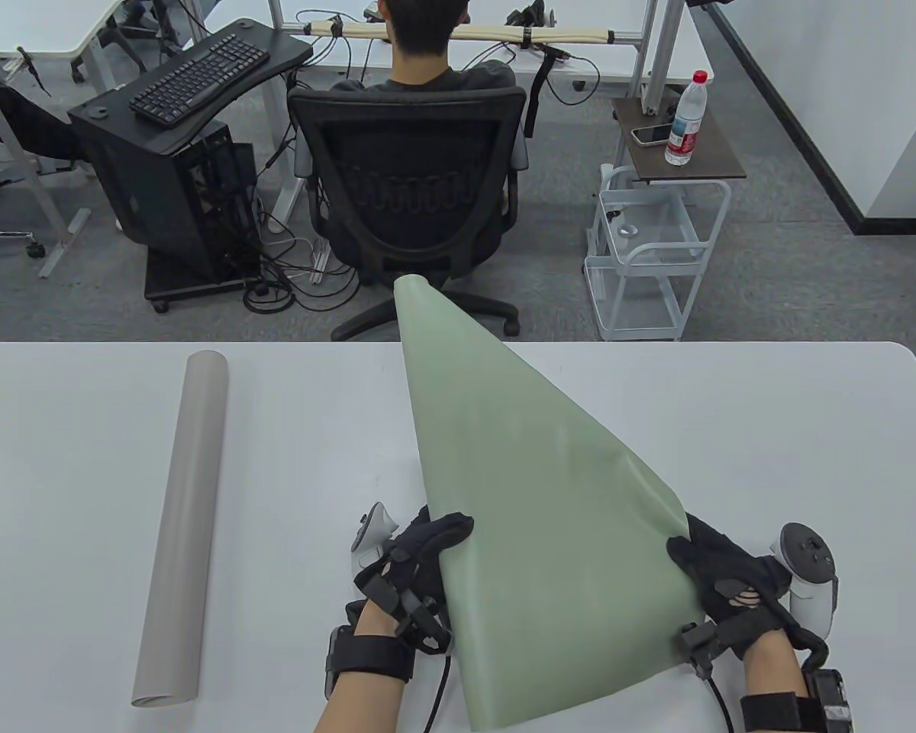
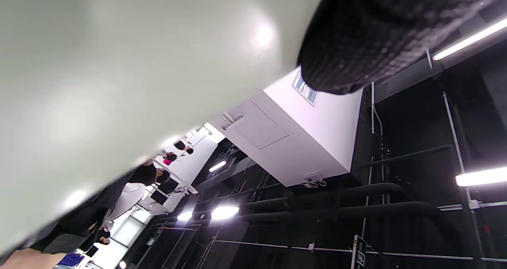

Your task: Unroll desk mats and stack together

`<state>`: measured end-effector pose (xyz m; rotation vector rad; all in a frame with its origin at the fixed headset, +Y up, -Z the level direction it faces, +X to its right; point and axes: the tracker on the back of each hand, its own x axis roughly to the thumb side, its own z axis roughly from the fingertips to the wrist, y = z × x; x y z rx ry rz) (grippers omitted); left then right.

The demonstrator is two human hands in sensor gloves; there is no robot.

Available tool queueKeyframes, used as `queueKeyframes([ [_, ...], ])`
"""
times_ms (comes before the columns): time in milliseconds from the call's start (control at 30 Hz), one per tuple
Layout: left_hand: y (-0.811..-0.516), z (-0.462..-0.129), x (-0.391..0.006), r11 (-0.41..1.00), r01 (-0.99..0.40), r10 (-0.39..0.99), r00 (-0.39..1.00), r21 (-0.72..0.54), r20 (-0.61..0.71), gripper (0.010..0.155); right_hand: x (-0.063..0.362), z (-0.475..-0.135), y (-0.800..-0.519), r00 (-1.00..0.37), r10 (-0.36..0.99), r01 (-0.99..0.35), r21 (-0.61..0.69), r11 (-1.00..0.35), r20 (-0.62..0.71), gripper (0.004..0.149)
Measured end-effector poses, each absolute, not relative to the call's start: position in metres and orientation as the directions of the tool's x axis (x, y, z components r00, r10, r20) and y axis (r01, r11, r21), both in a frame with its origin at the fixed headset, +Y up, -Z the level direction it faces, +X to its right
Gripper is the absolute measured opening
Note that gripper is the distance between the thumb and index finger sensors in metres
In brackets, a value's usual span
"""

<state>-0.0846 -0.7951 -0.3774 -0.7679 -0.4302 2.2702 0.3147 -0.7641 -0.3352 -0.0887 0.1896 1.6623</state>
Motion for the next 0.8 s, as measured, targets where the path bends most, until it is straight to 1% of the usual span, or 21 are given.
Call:
queueKeyframes([
  [100,-0.795,-0.378,-0.091,-0.645,-0.579,0.763,-0.52,-0.499,-0.384,0.079,0.316,-0.335,-0.765,-0.108,0.978,-0.993,0.075,-0.096,-0.178,0.046],
  [200,-0.788,-0.379,-0.101,-0.563,-0.667,0.826,-0.441,-0.488,-0.35,0.075,0.318,-0.335,-0.767,-0.085,0.977,-0.996,0.056,-0.075,-0.194,0.046],
  [233,-0.785,-0.38,-0.107,-0.496,-0.723,0.866,-0.379,-0.48,-0.324,0.076,0.317,-0.335,-0.769,-0.08,0.975,-0.995,0.078,-0.065,-0.207,0.046],
  [267,-0.783,-0.38,-0.11,-0.461,-0.75,0.884,-0.343,-0.474,-0.317,0.077,0.317,-0.335,-0.77,-0.082,0.972,-0.994,0.091,-0.063,-0.221,0.046],
  [333,-0.778,-0.38,-0.12,-0.334,-0.839,0.929,-0.214,-0.43,-0.303,0.078,0.315,-0.335,-0.773,-0.102,0.961,-0.988,0.138,-0.068,-0.258,0.046],
  [367,-0.775,-0.379,-0.127,-0.234,-0.884,0.951,-0.121,-0.405,-0.286,0.078,0.313,-0.336,-0.776,-0.112,0.952,-0.982,0.181,-0.061,-0.284,0.047],
  [433,-0.772,-0.379,-0.136,-0.114,-0.919,0.964,-0.011,-0.378,-0.264,0.079,0.308,-0.336,-0.782,-0.094,0.94,-0.968,0.252,-0.01,-0.327,0.047],
  [500,-0.766,-0.378,-0.143,-0.031,-0.932,0.963,0.068,-0.36,-0.261,0.08,0.303,-0.337,-0.788,-0.075,0.93,-0.948,0.314,0.046,-0.361,0.047],
  [633,-0.756,-0.378,-0.148,0.091,-0.935,0.957,0.178,-0.344,-0.231,0.081,0.296,-0.337,-0.792,-0.039,0.924,-0.934,0.341,0.102,-0.381,0.05],
  [700,-0.753,-0.378,-0.148,0.117,-0.93,0.955,0.203,-0.349,-0.219,0.08,0.294,-0.336,-0.795,0.001,0.919,-0.914,0.373,0.161,-0.394,0.055],
  [767,-0.752,-0.377,-0.148,0.152,-0.927,0.95,0.233,-0.344,-0.21,0.08,0.292,-0.336,-0.797,0.066,0.911,-0.872,0.421,0.251,-0.406,0.065],
  [800,-0.751,-0.377,-0.147,0.154,-0.926,0.95,0.235,-0.346,-0.205,0.08,0.291,-0.336,-0.797,0.081,0.911,-0.87,0.418,0.263,-0.405,0.068],
])
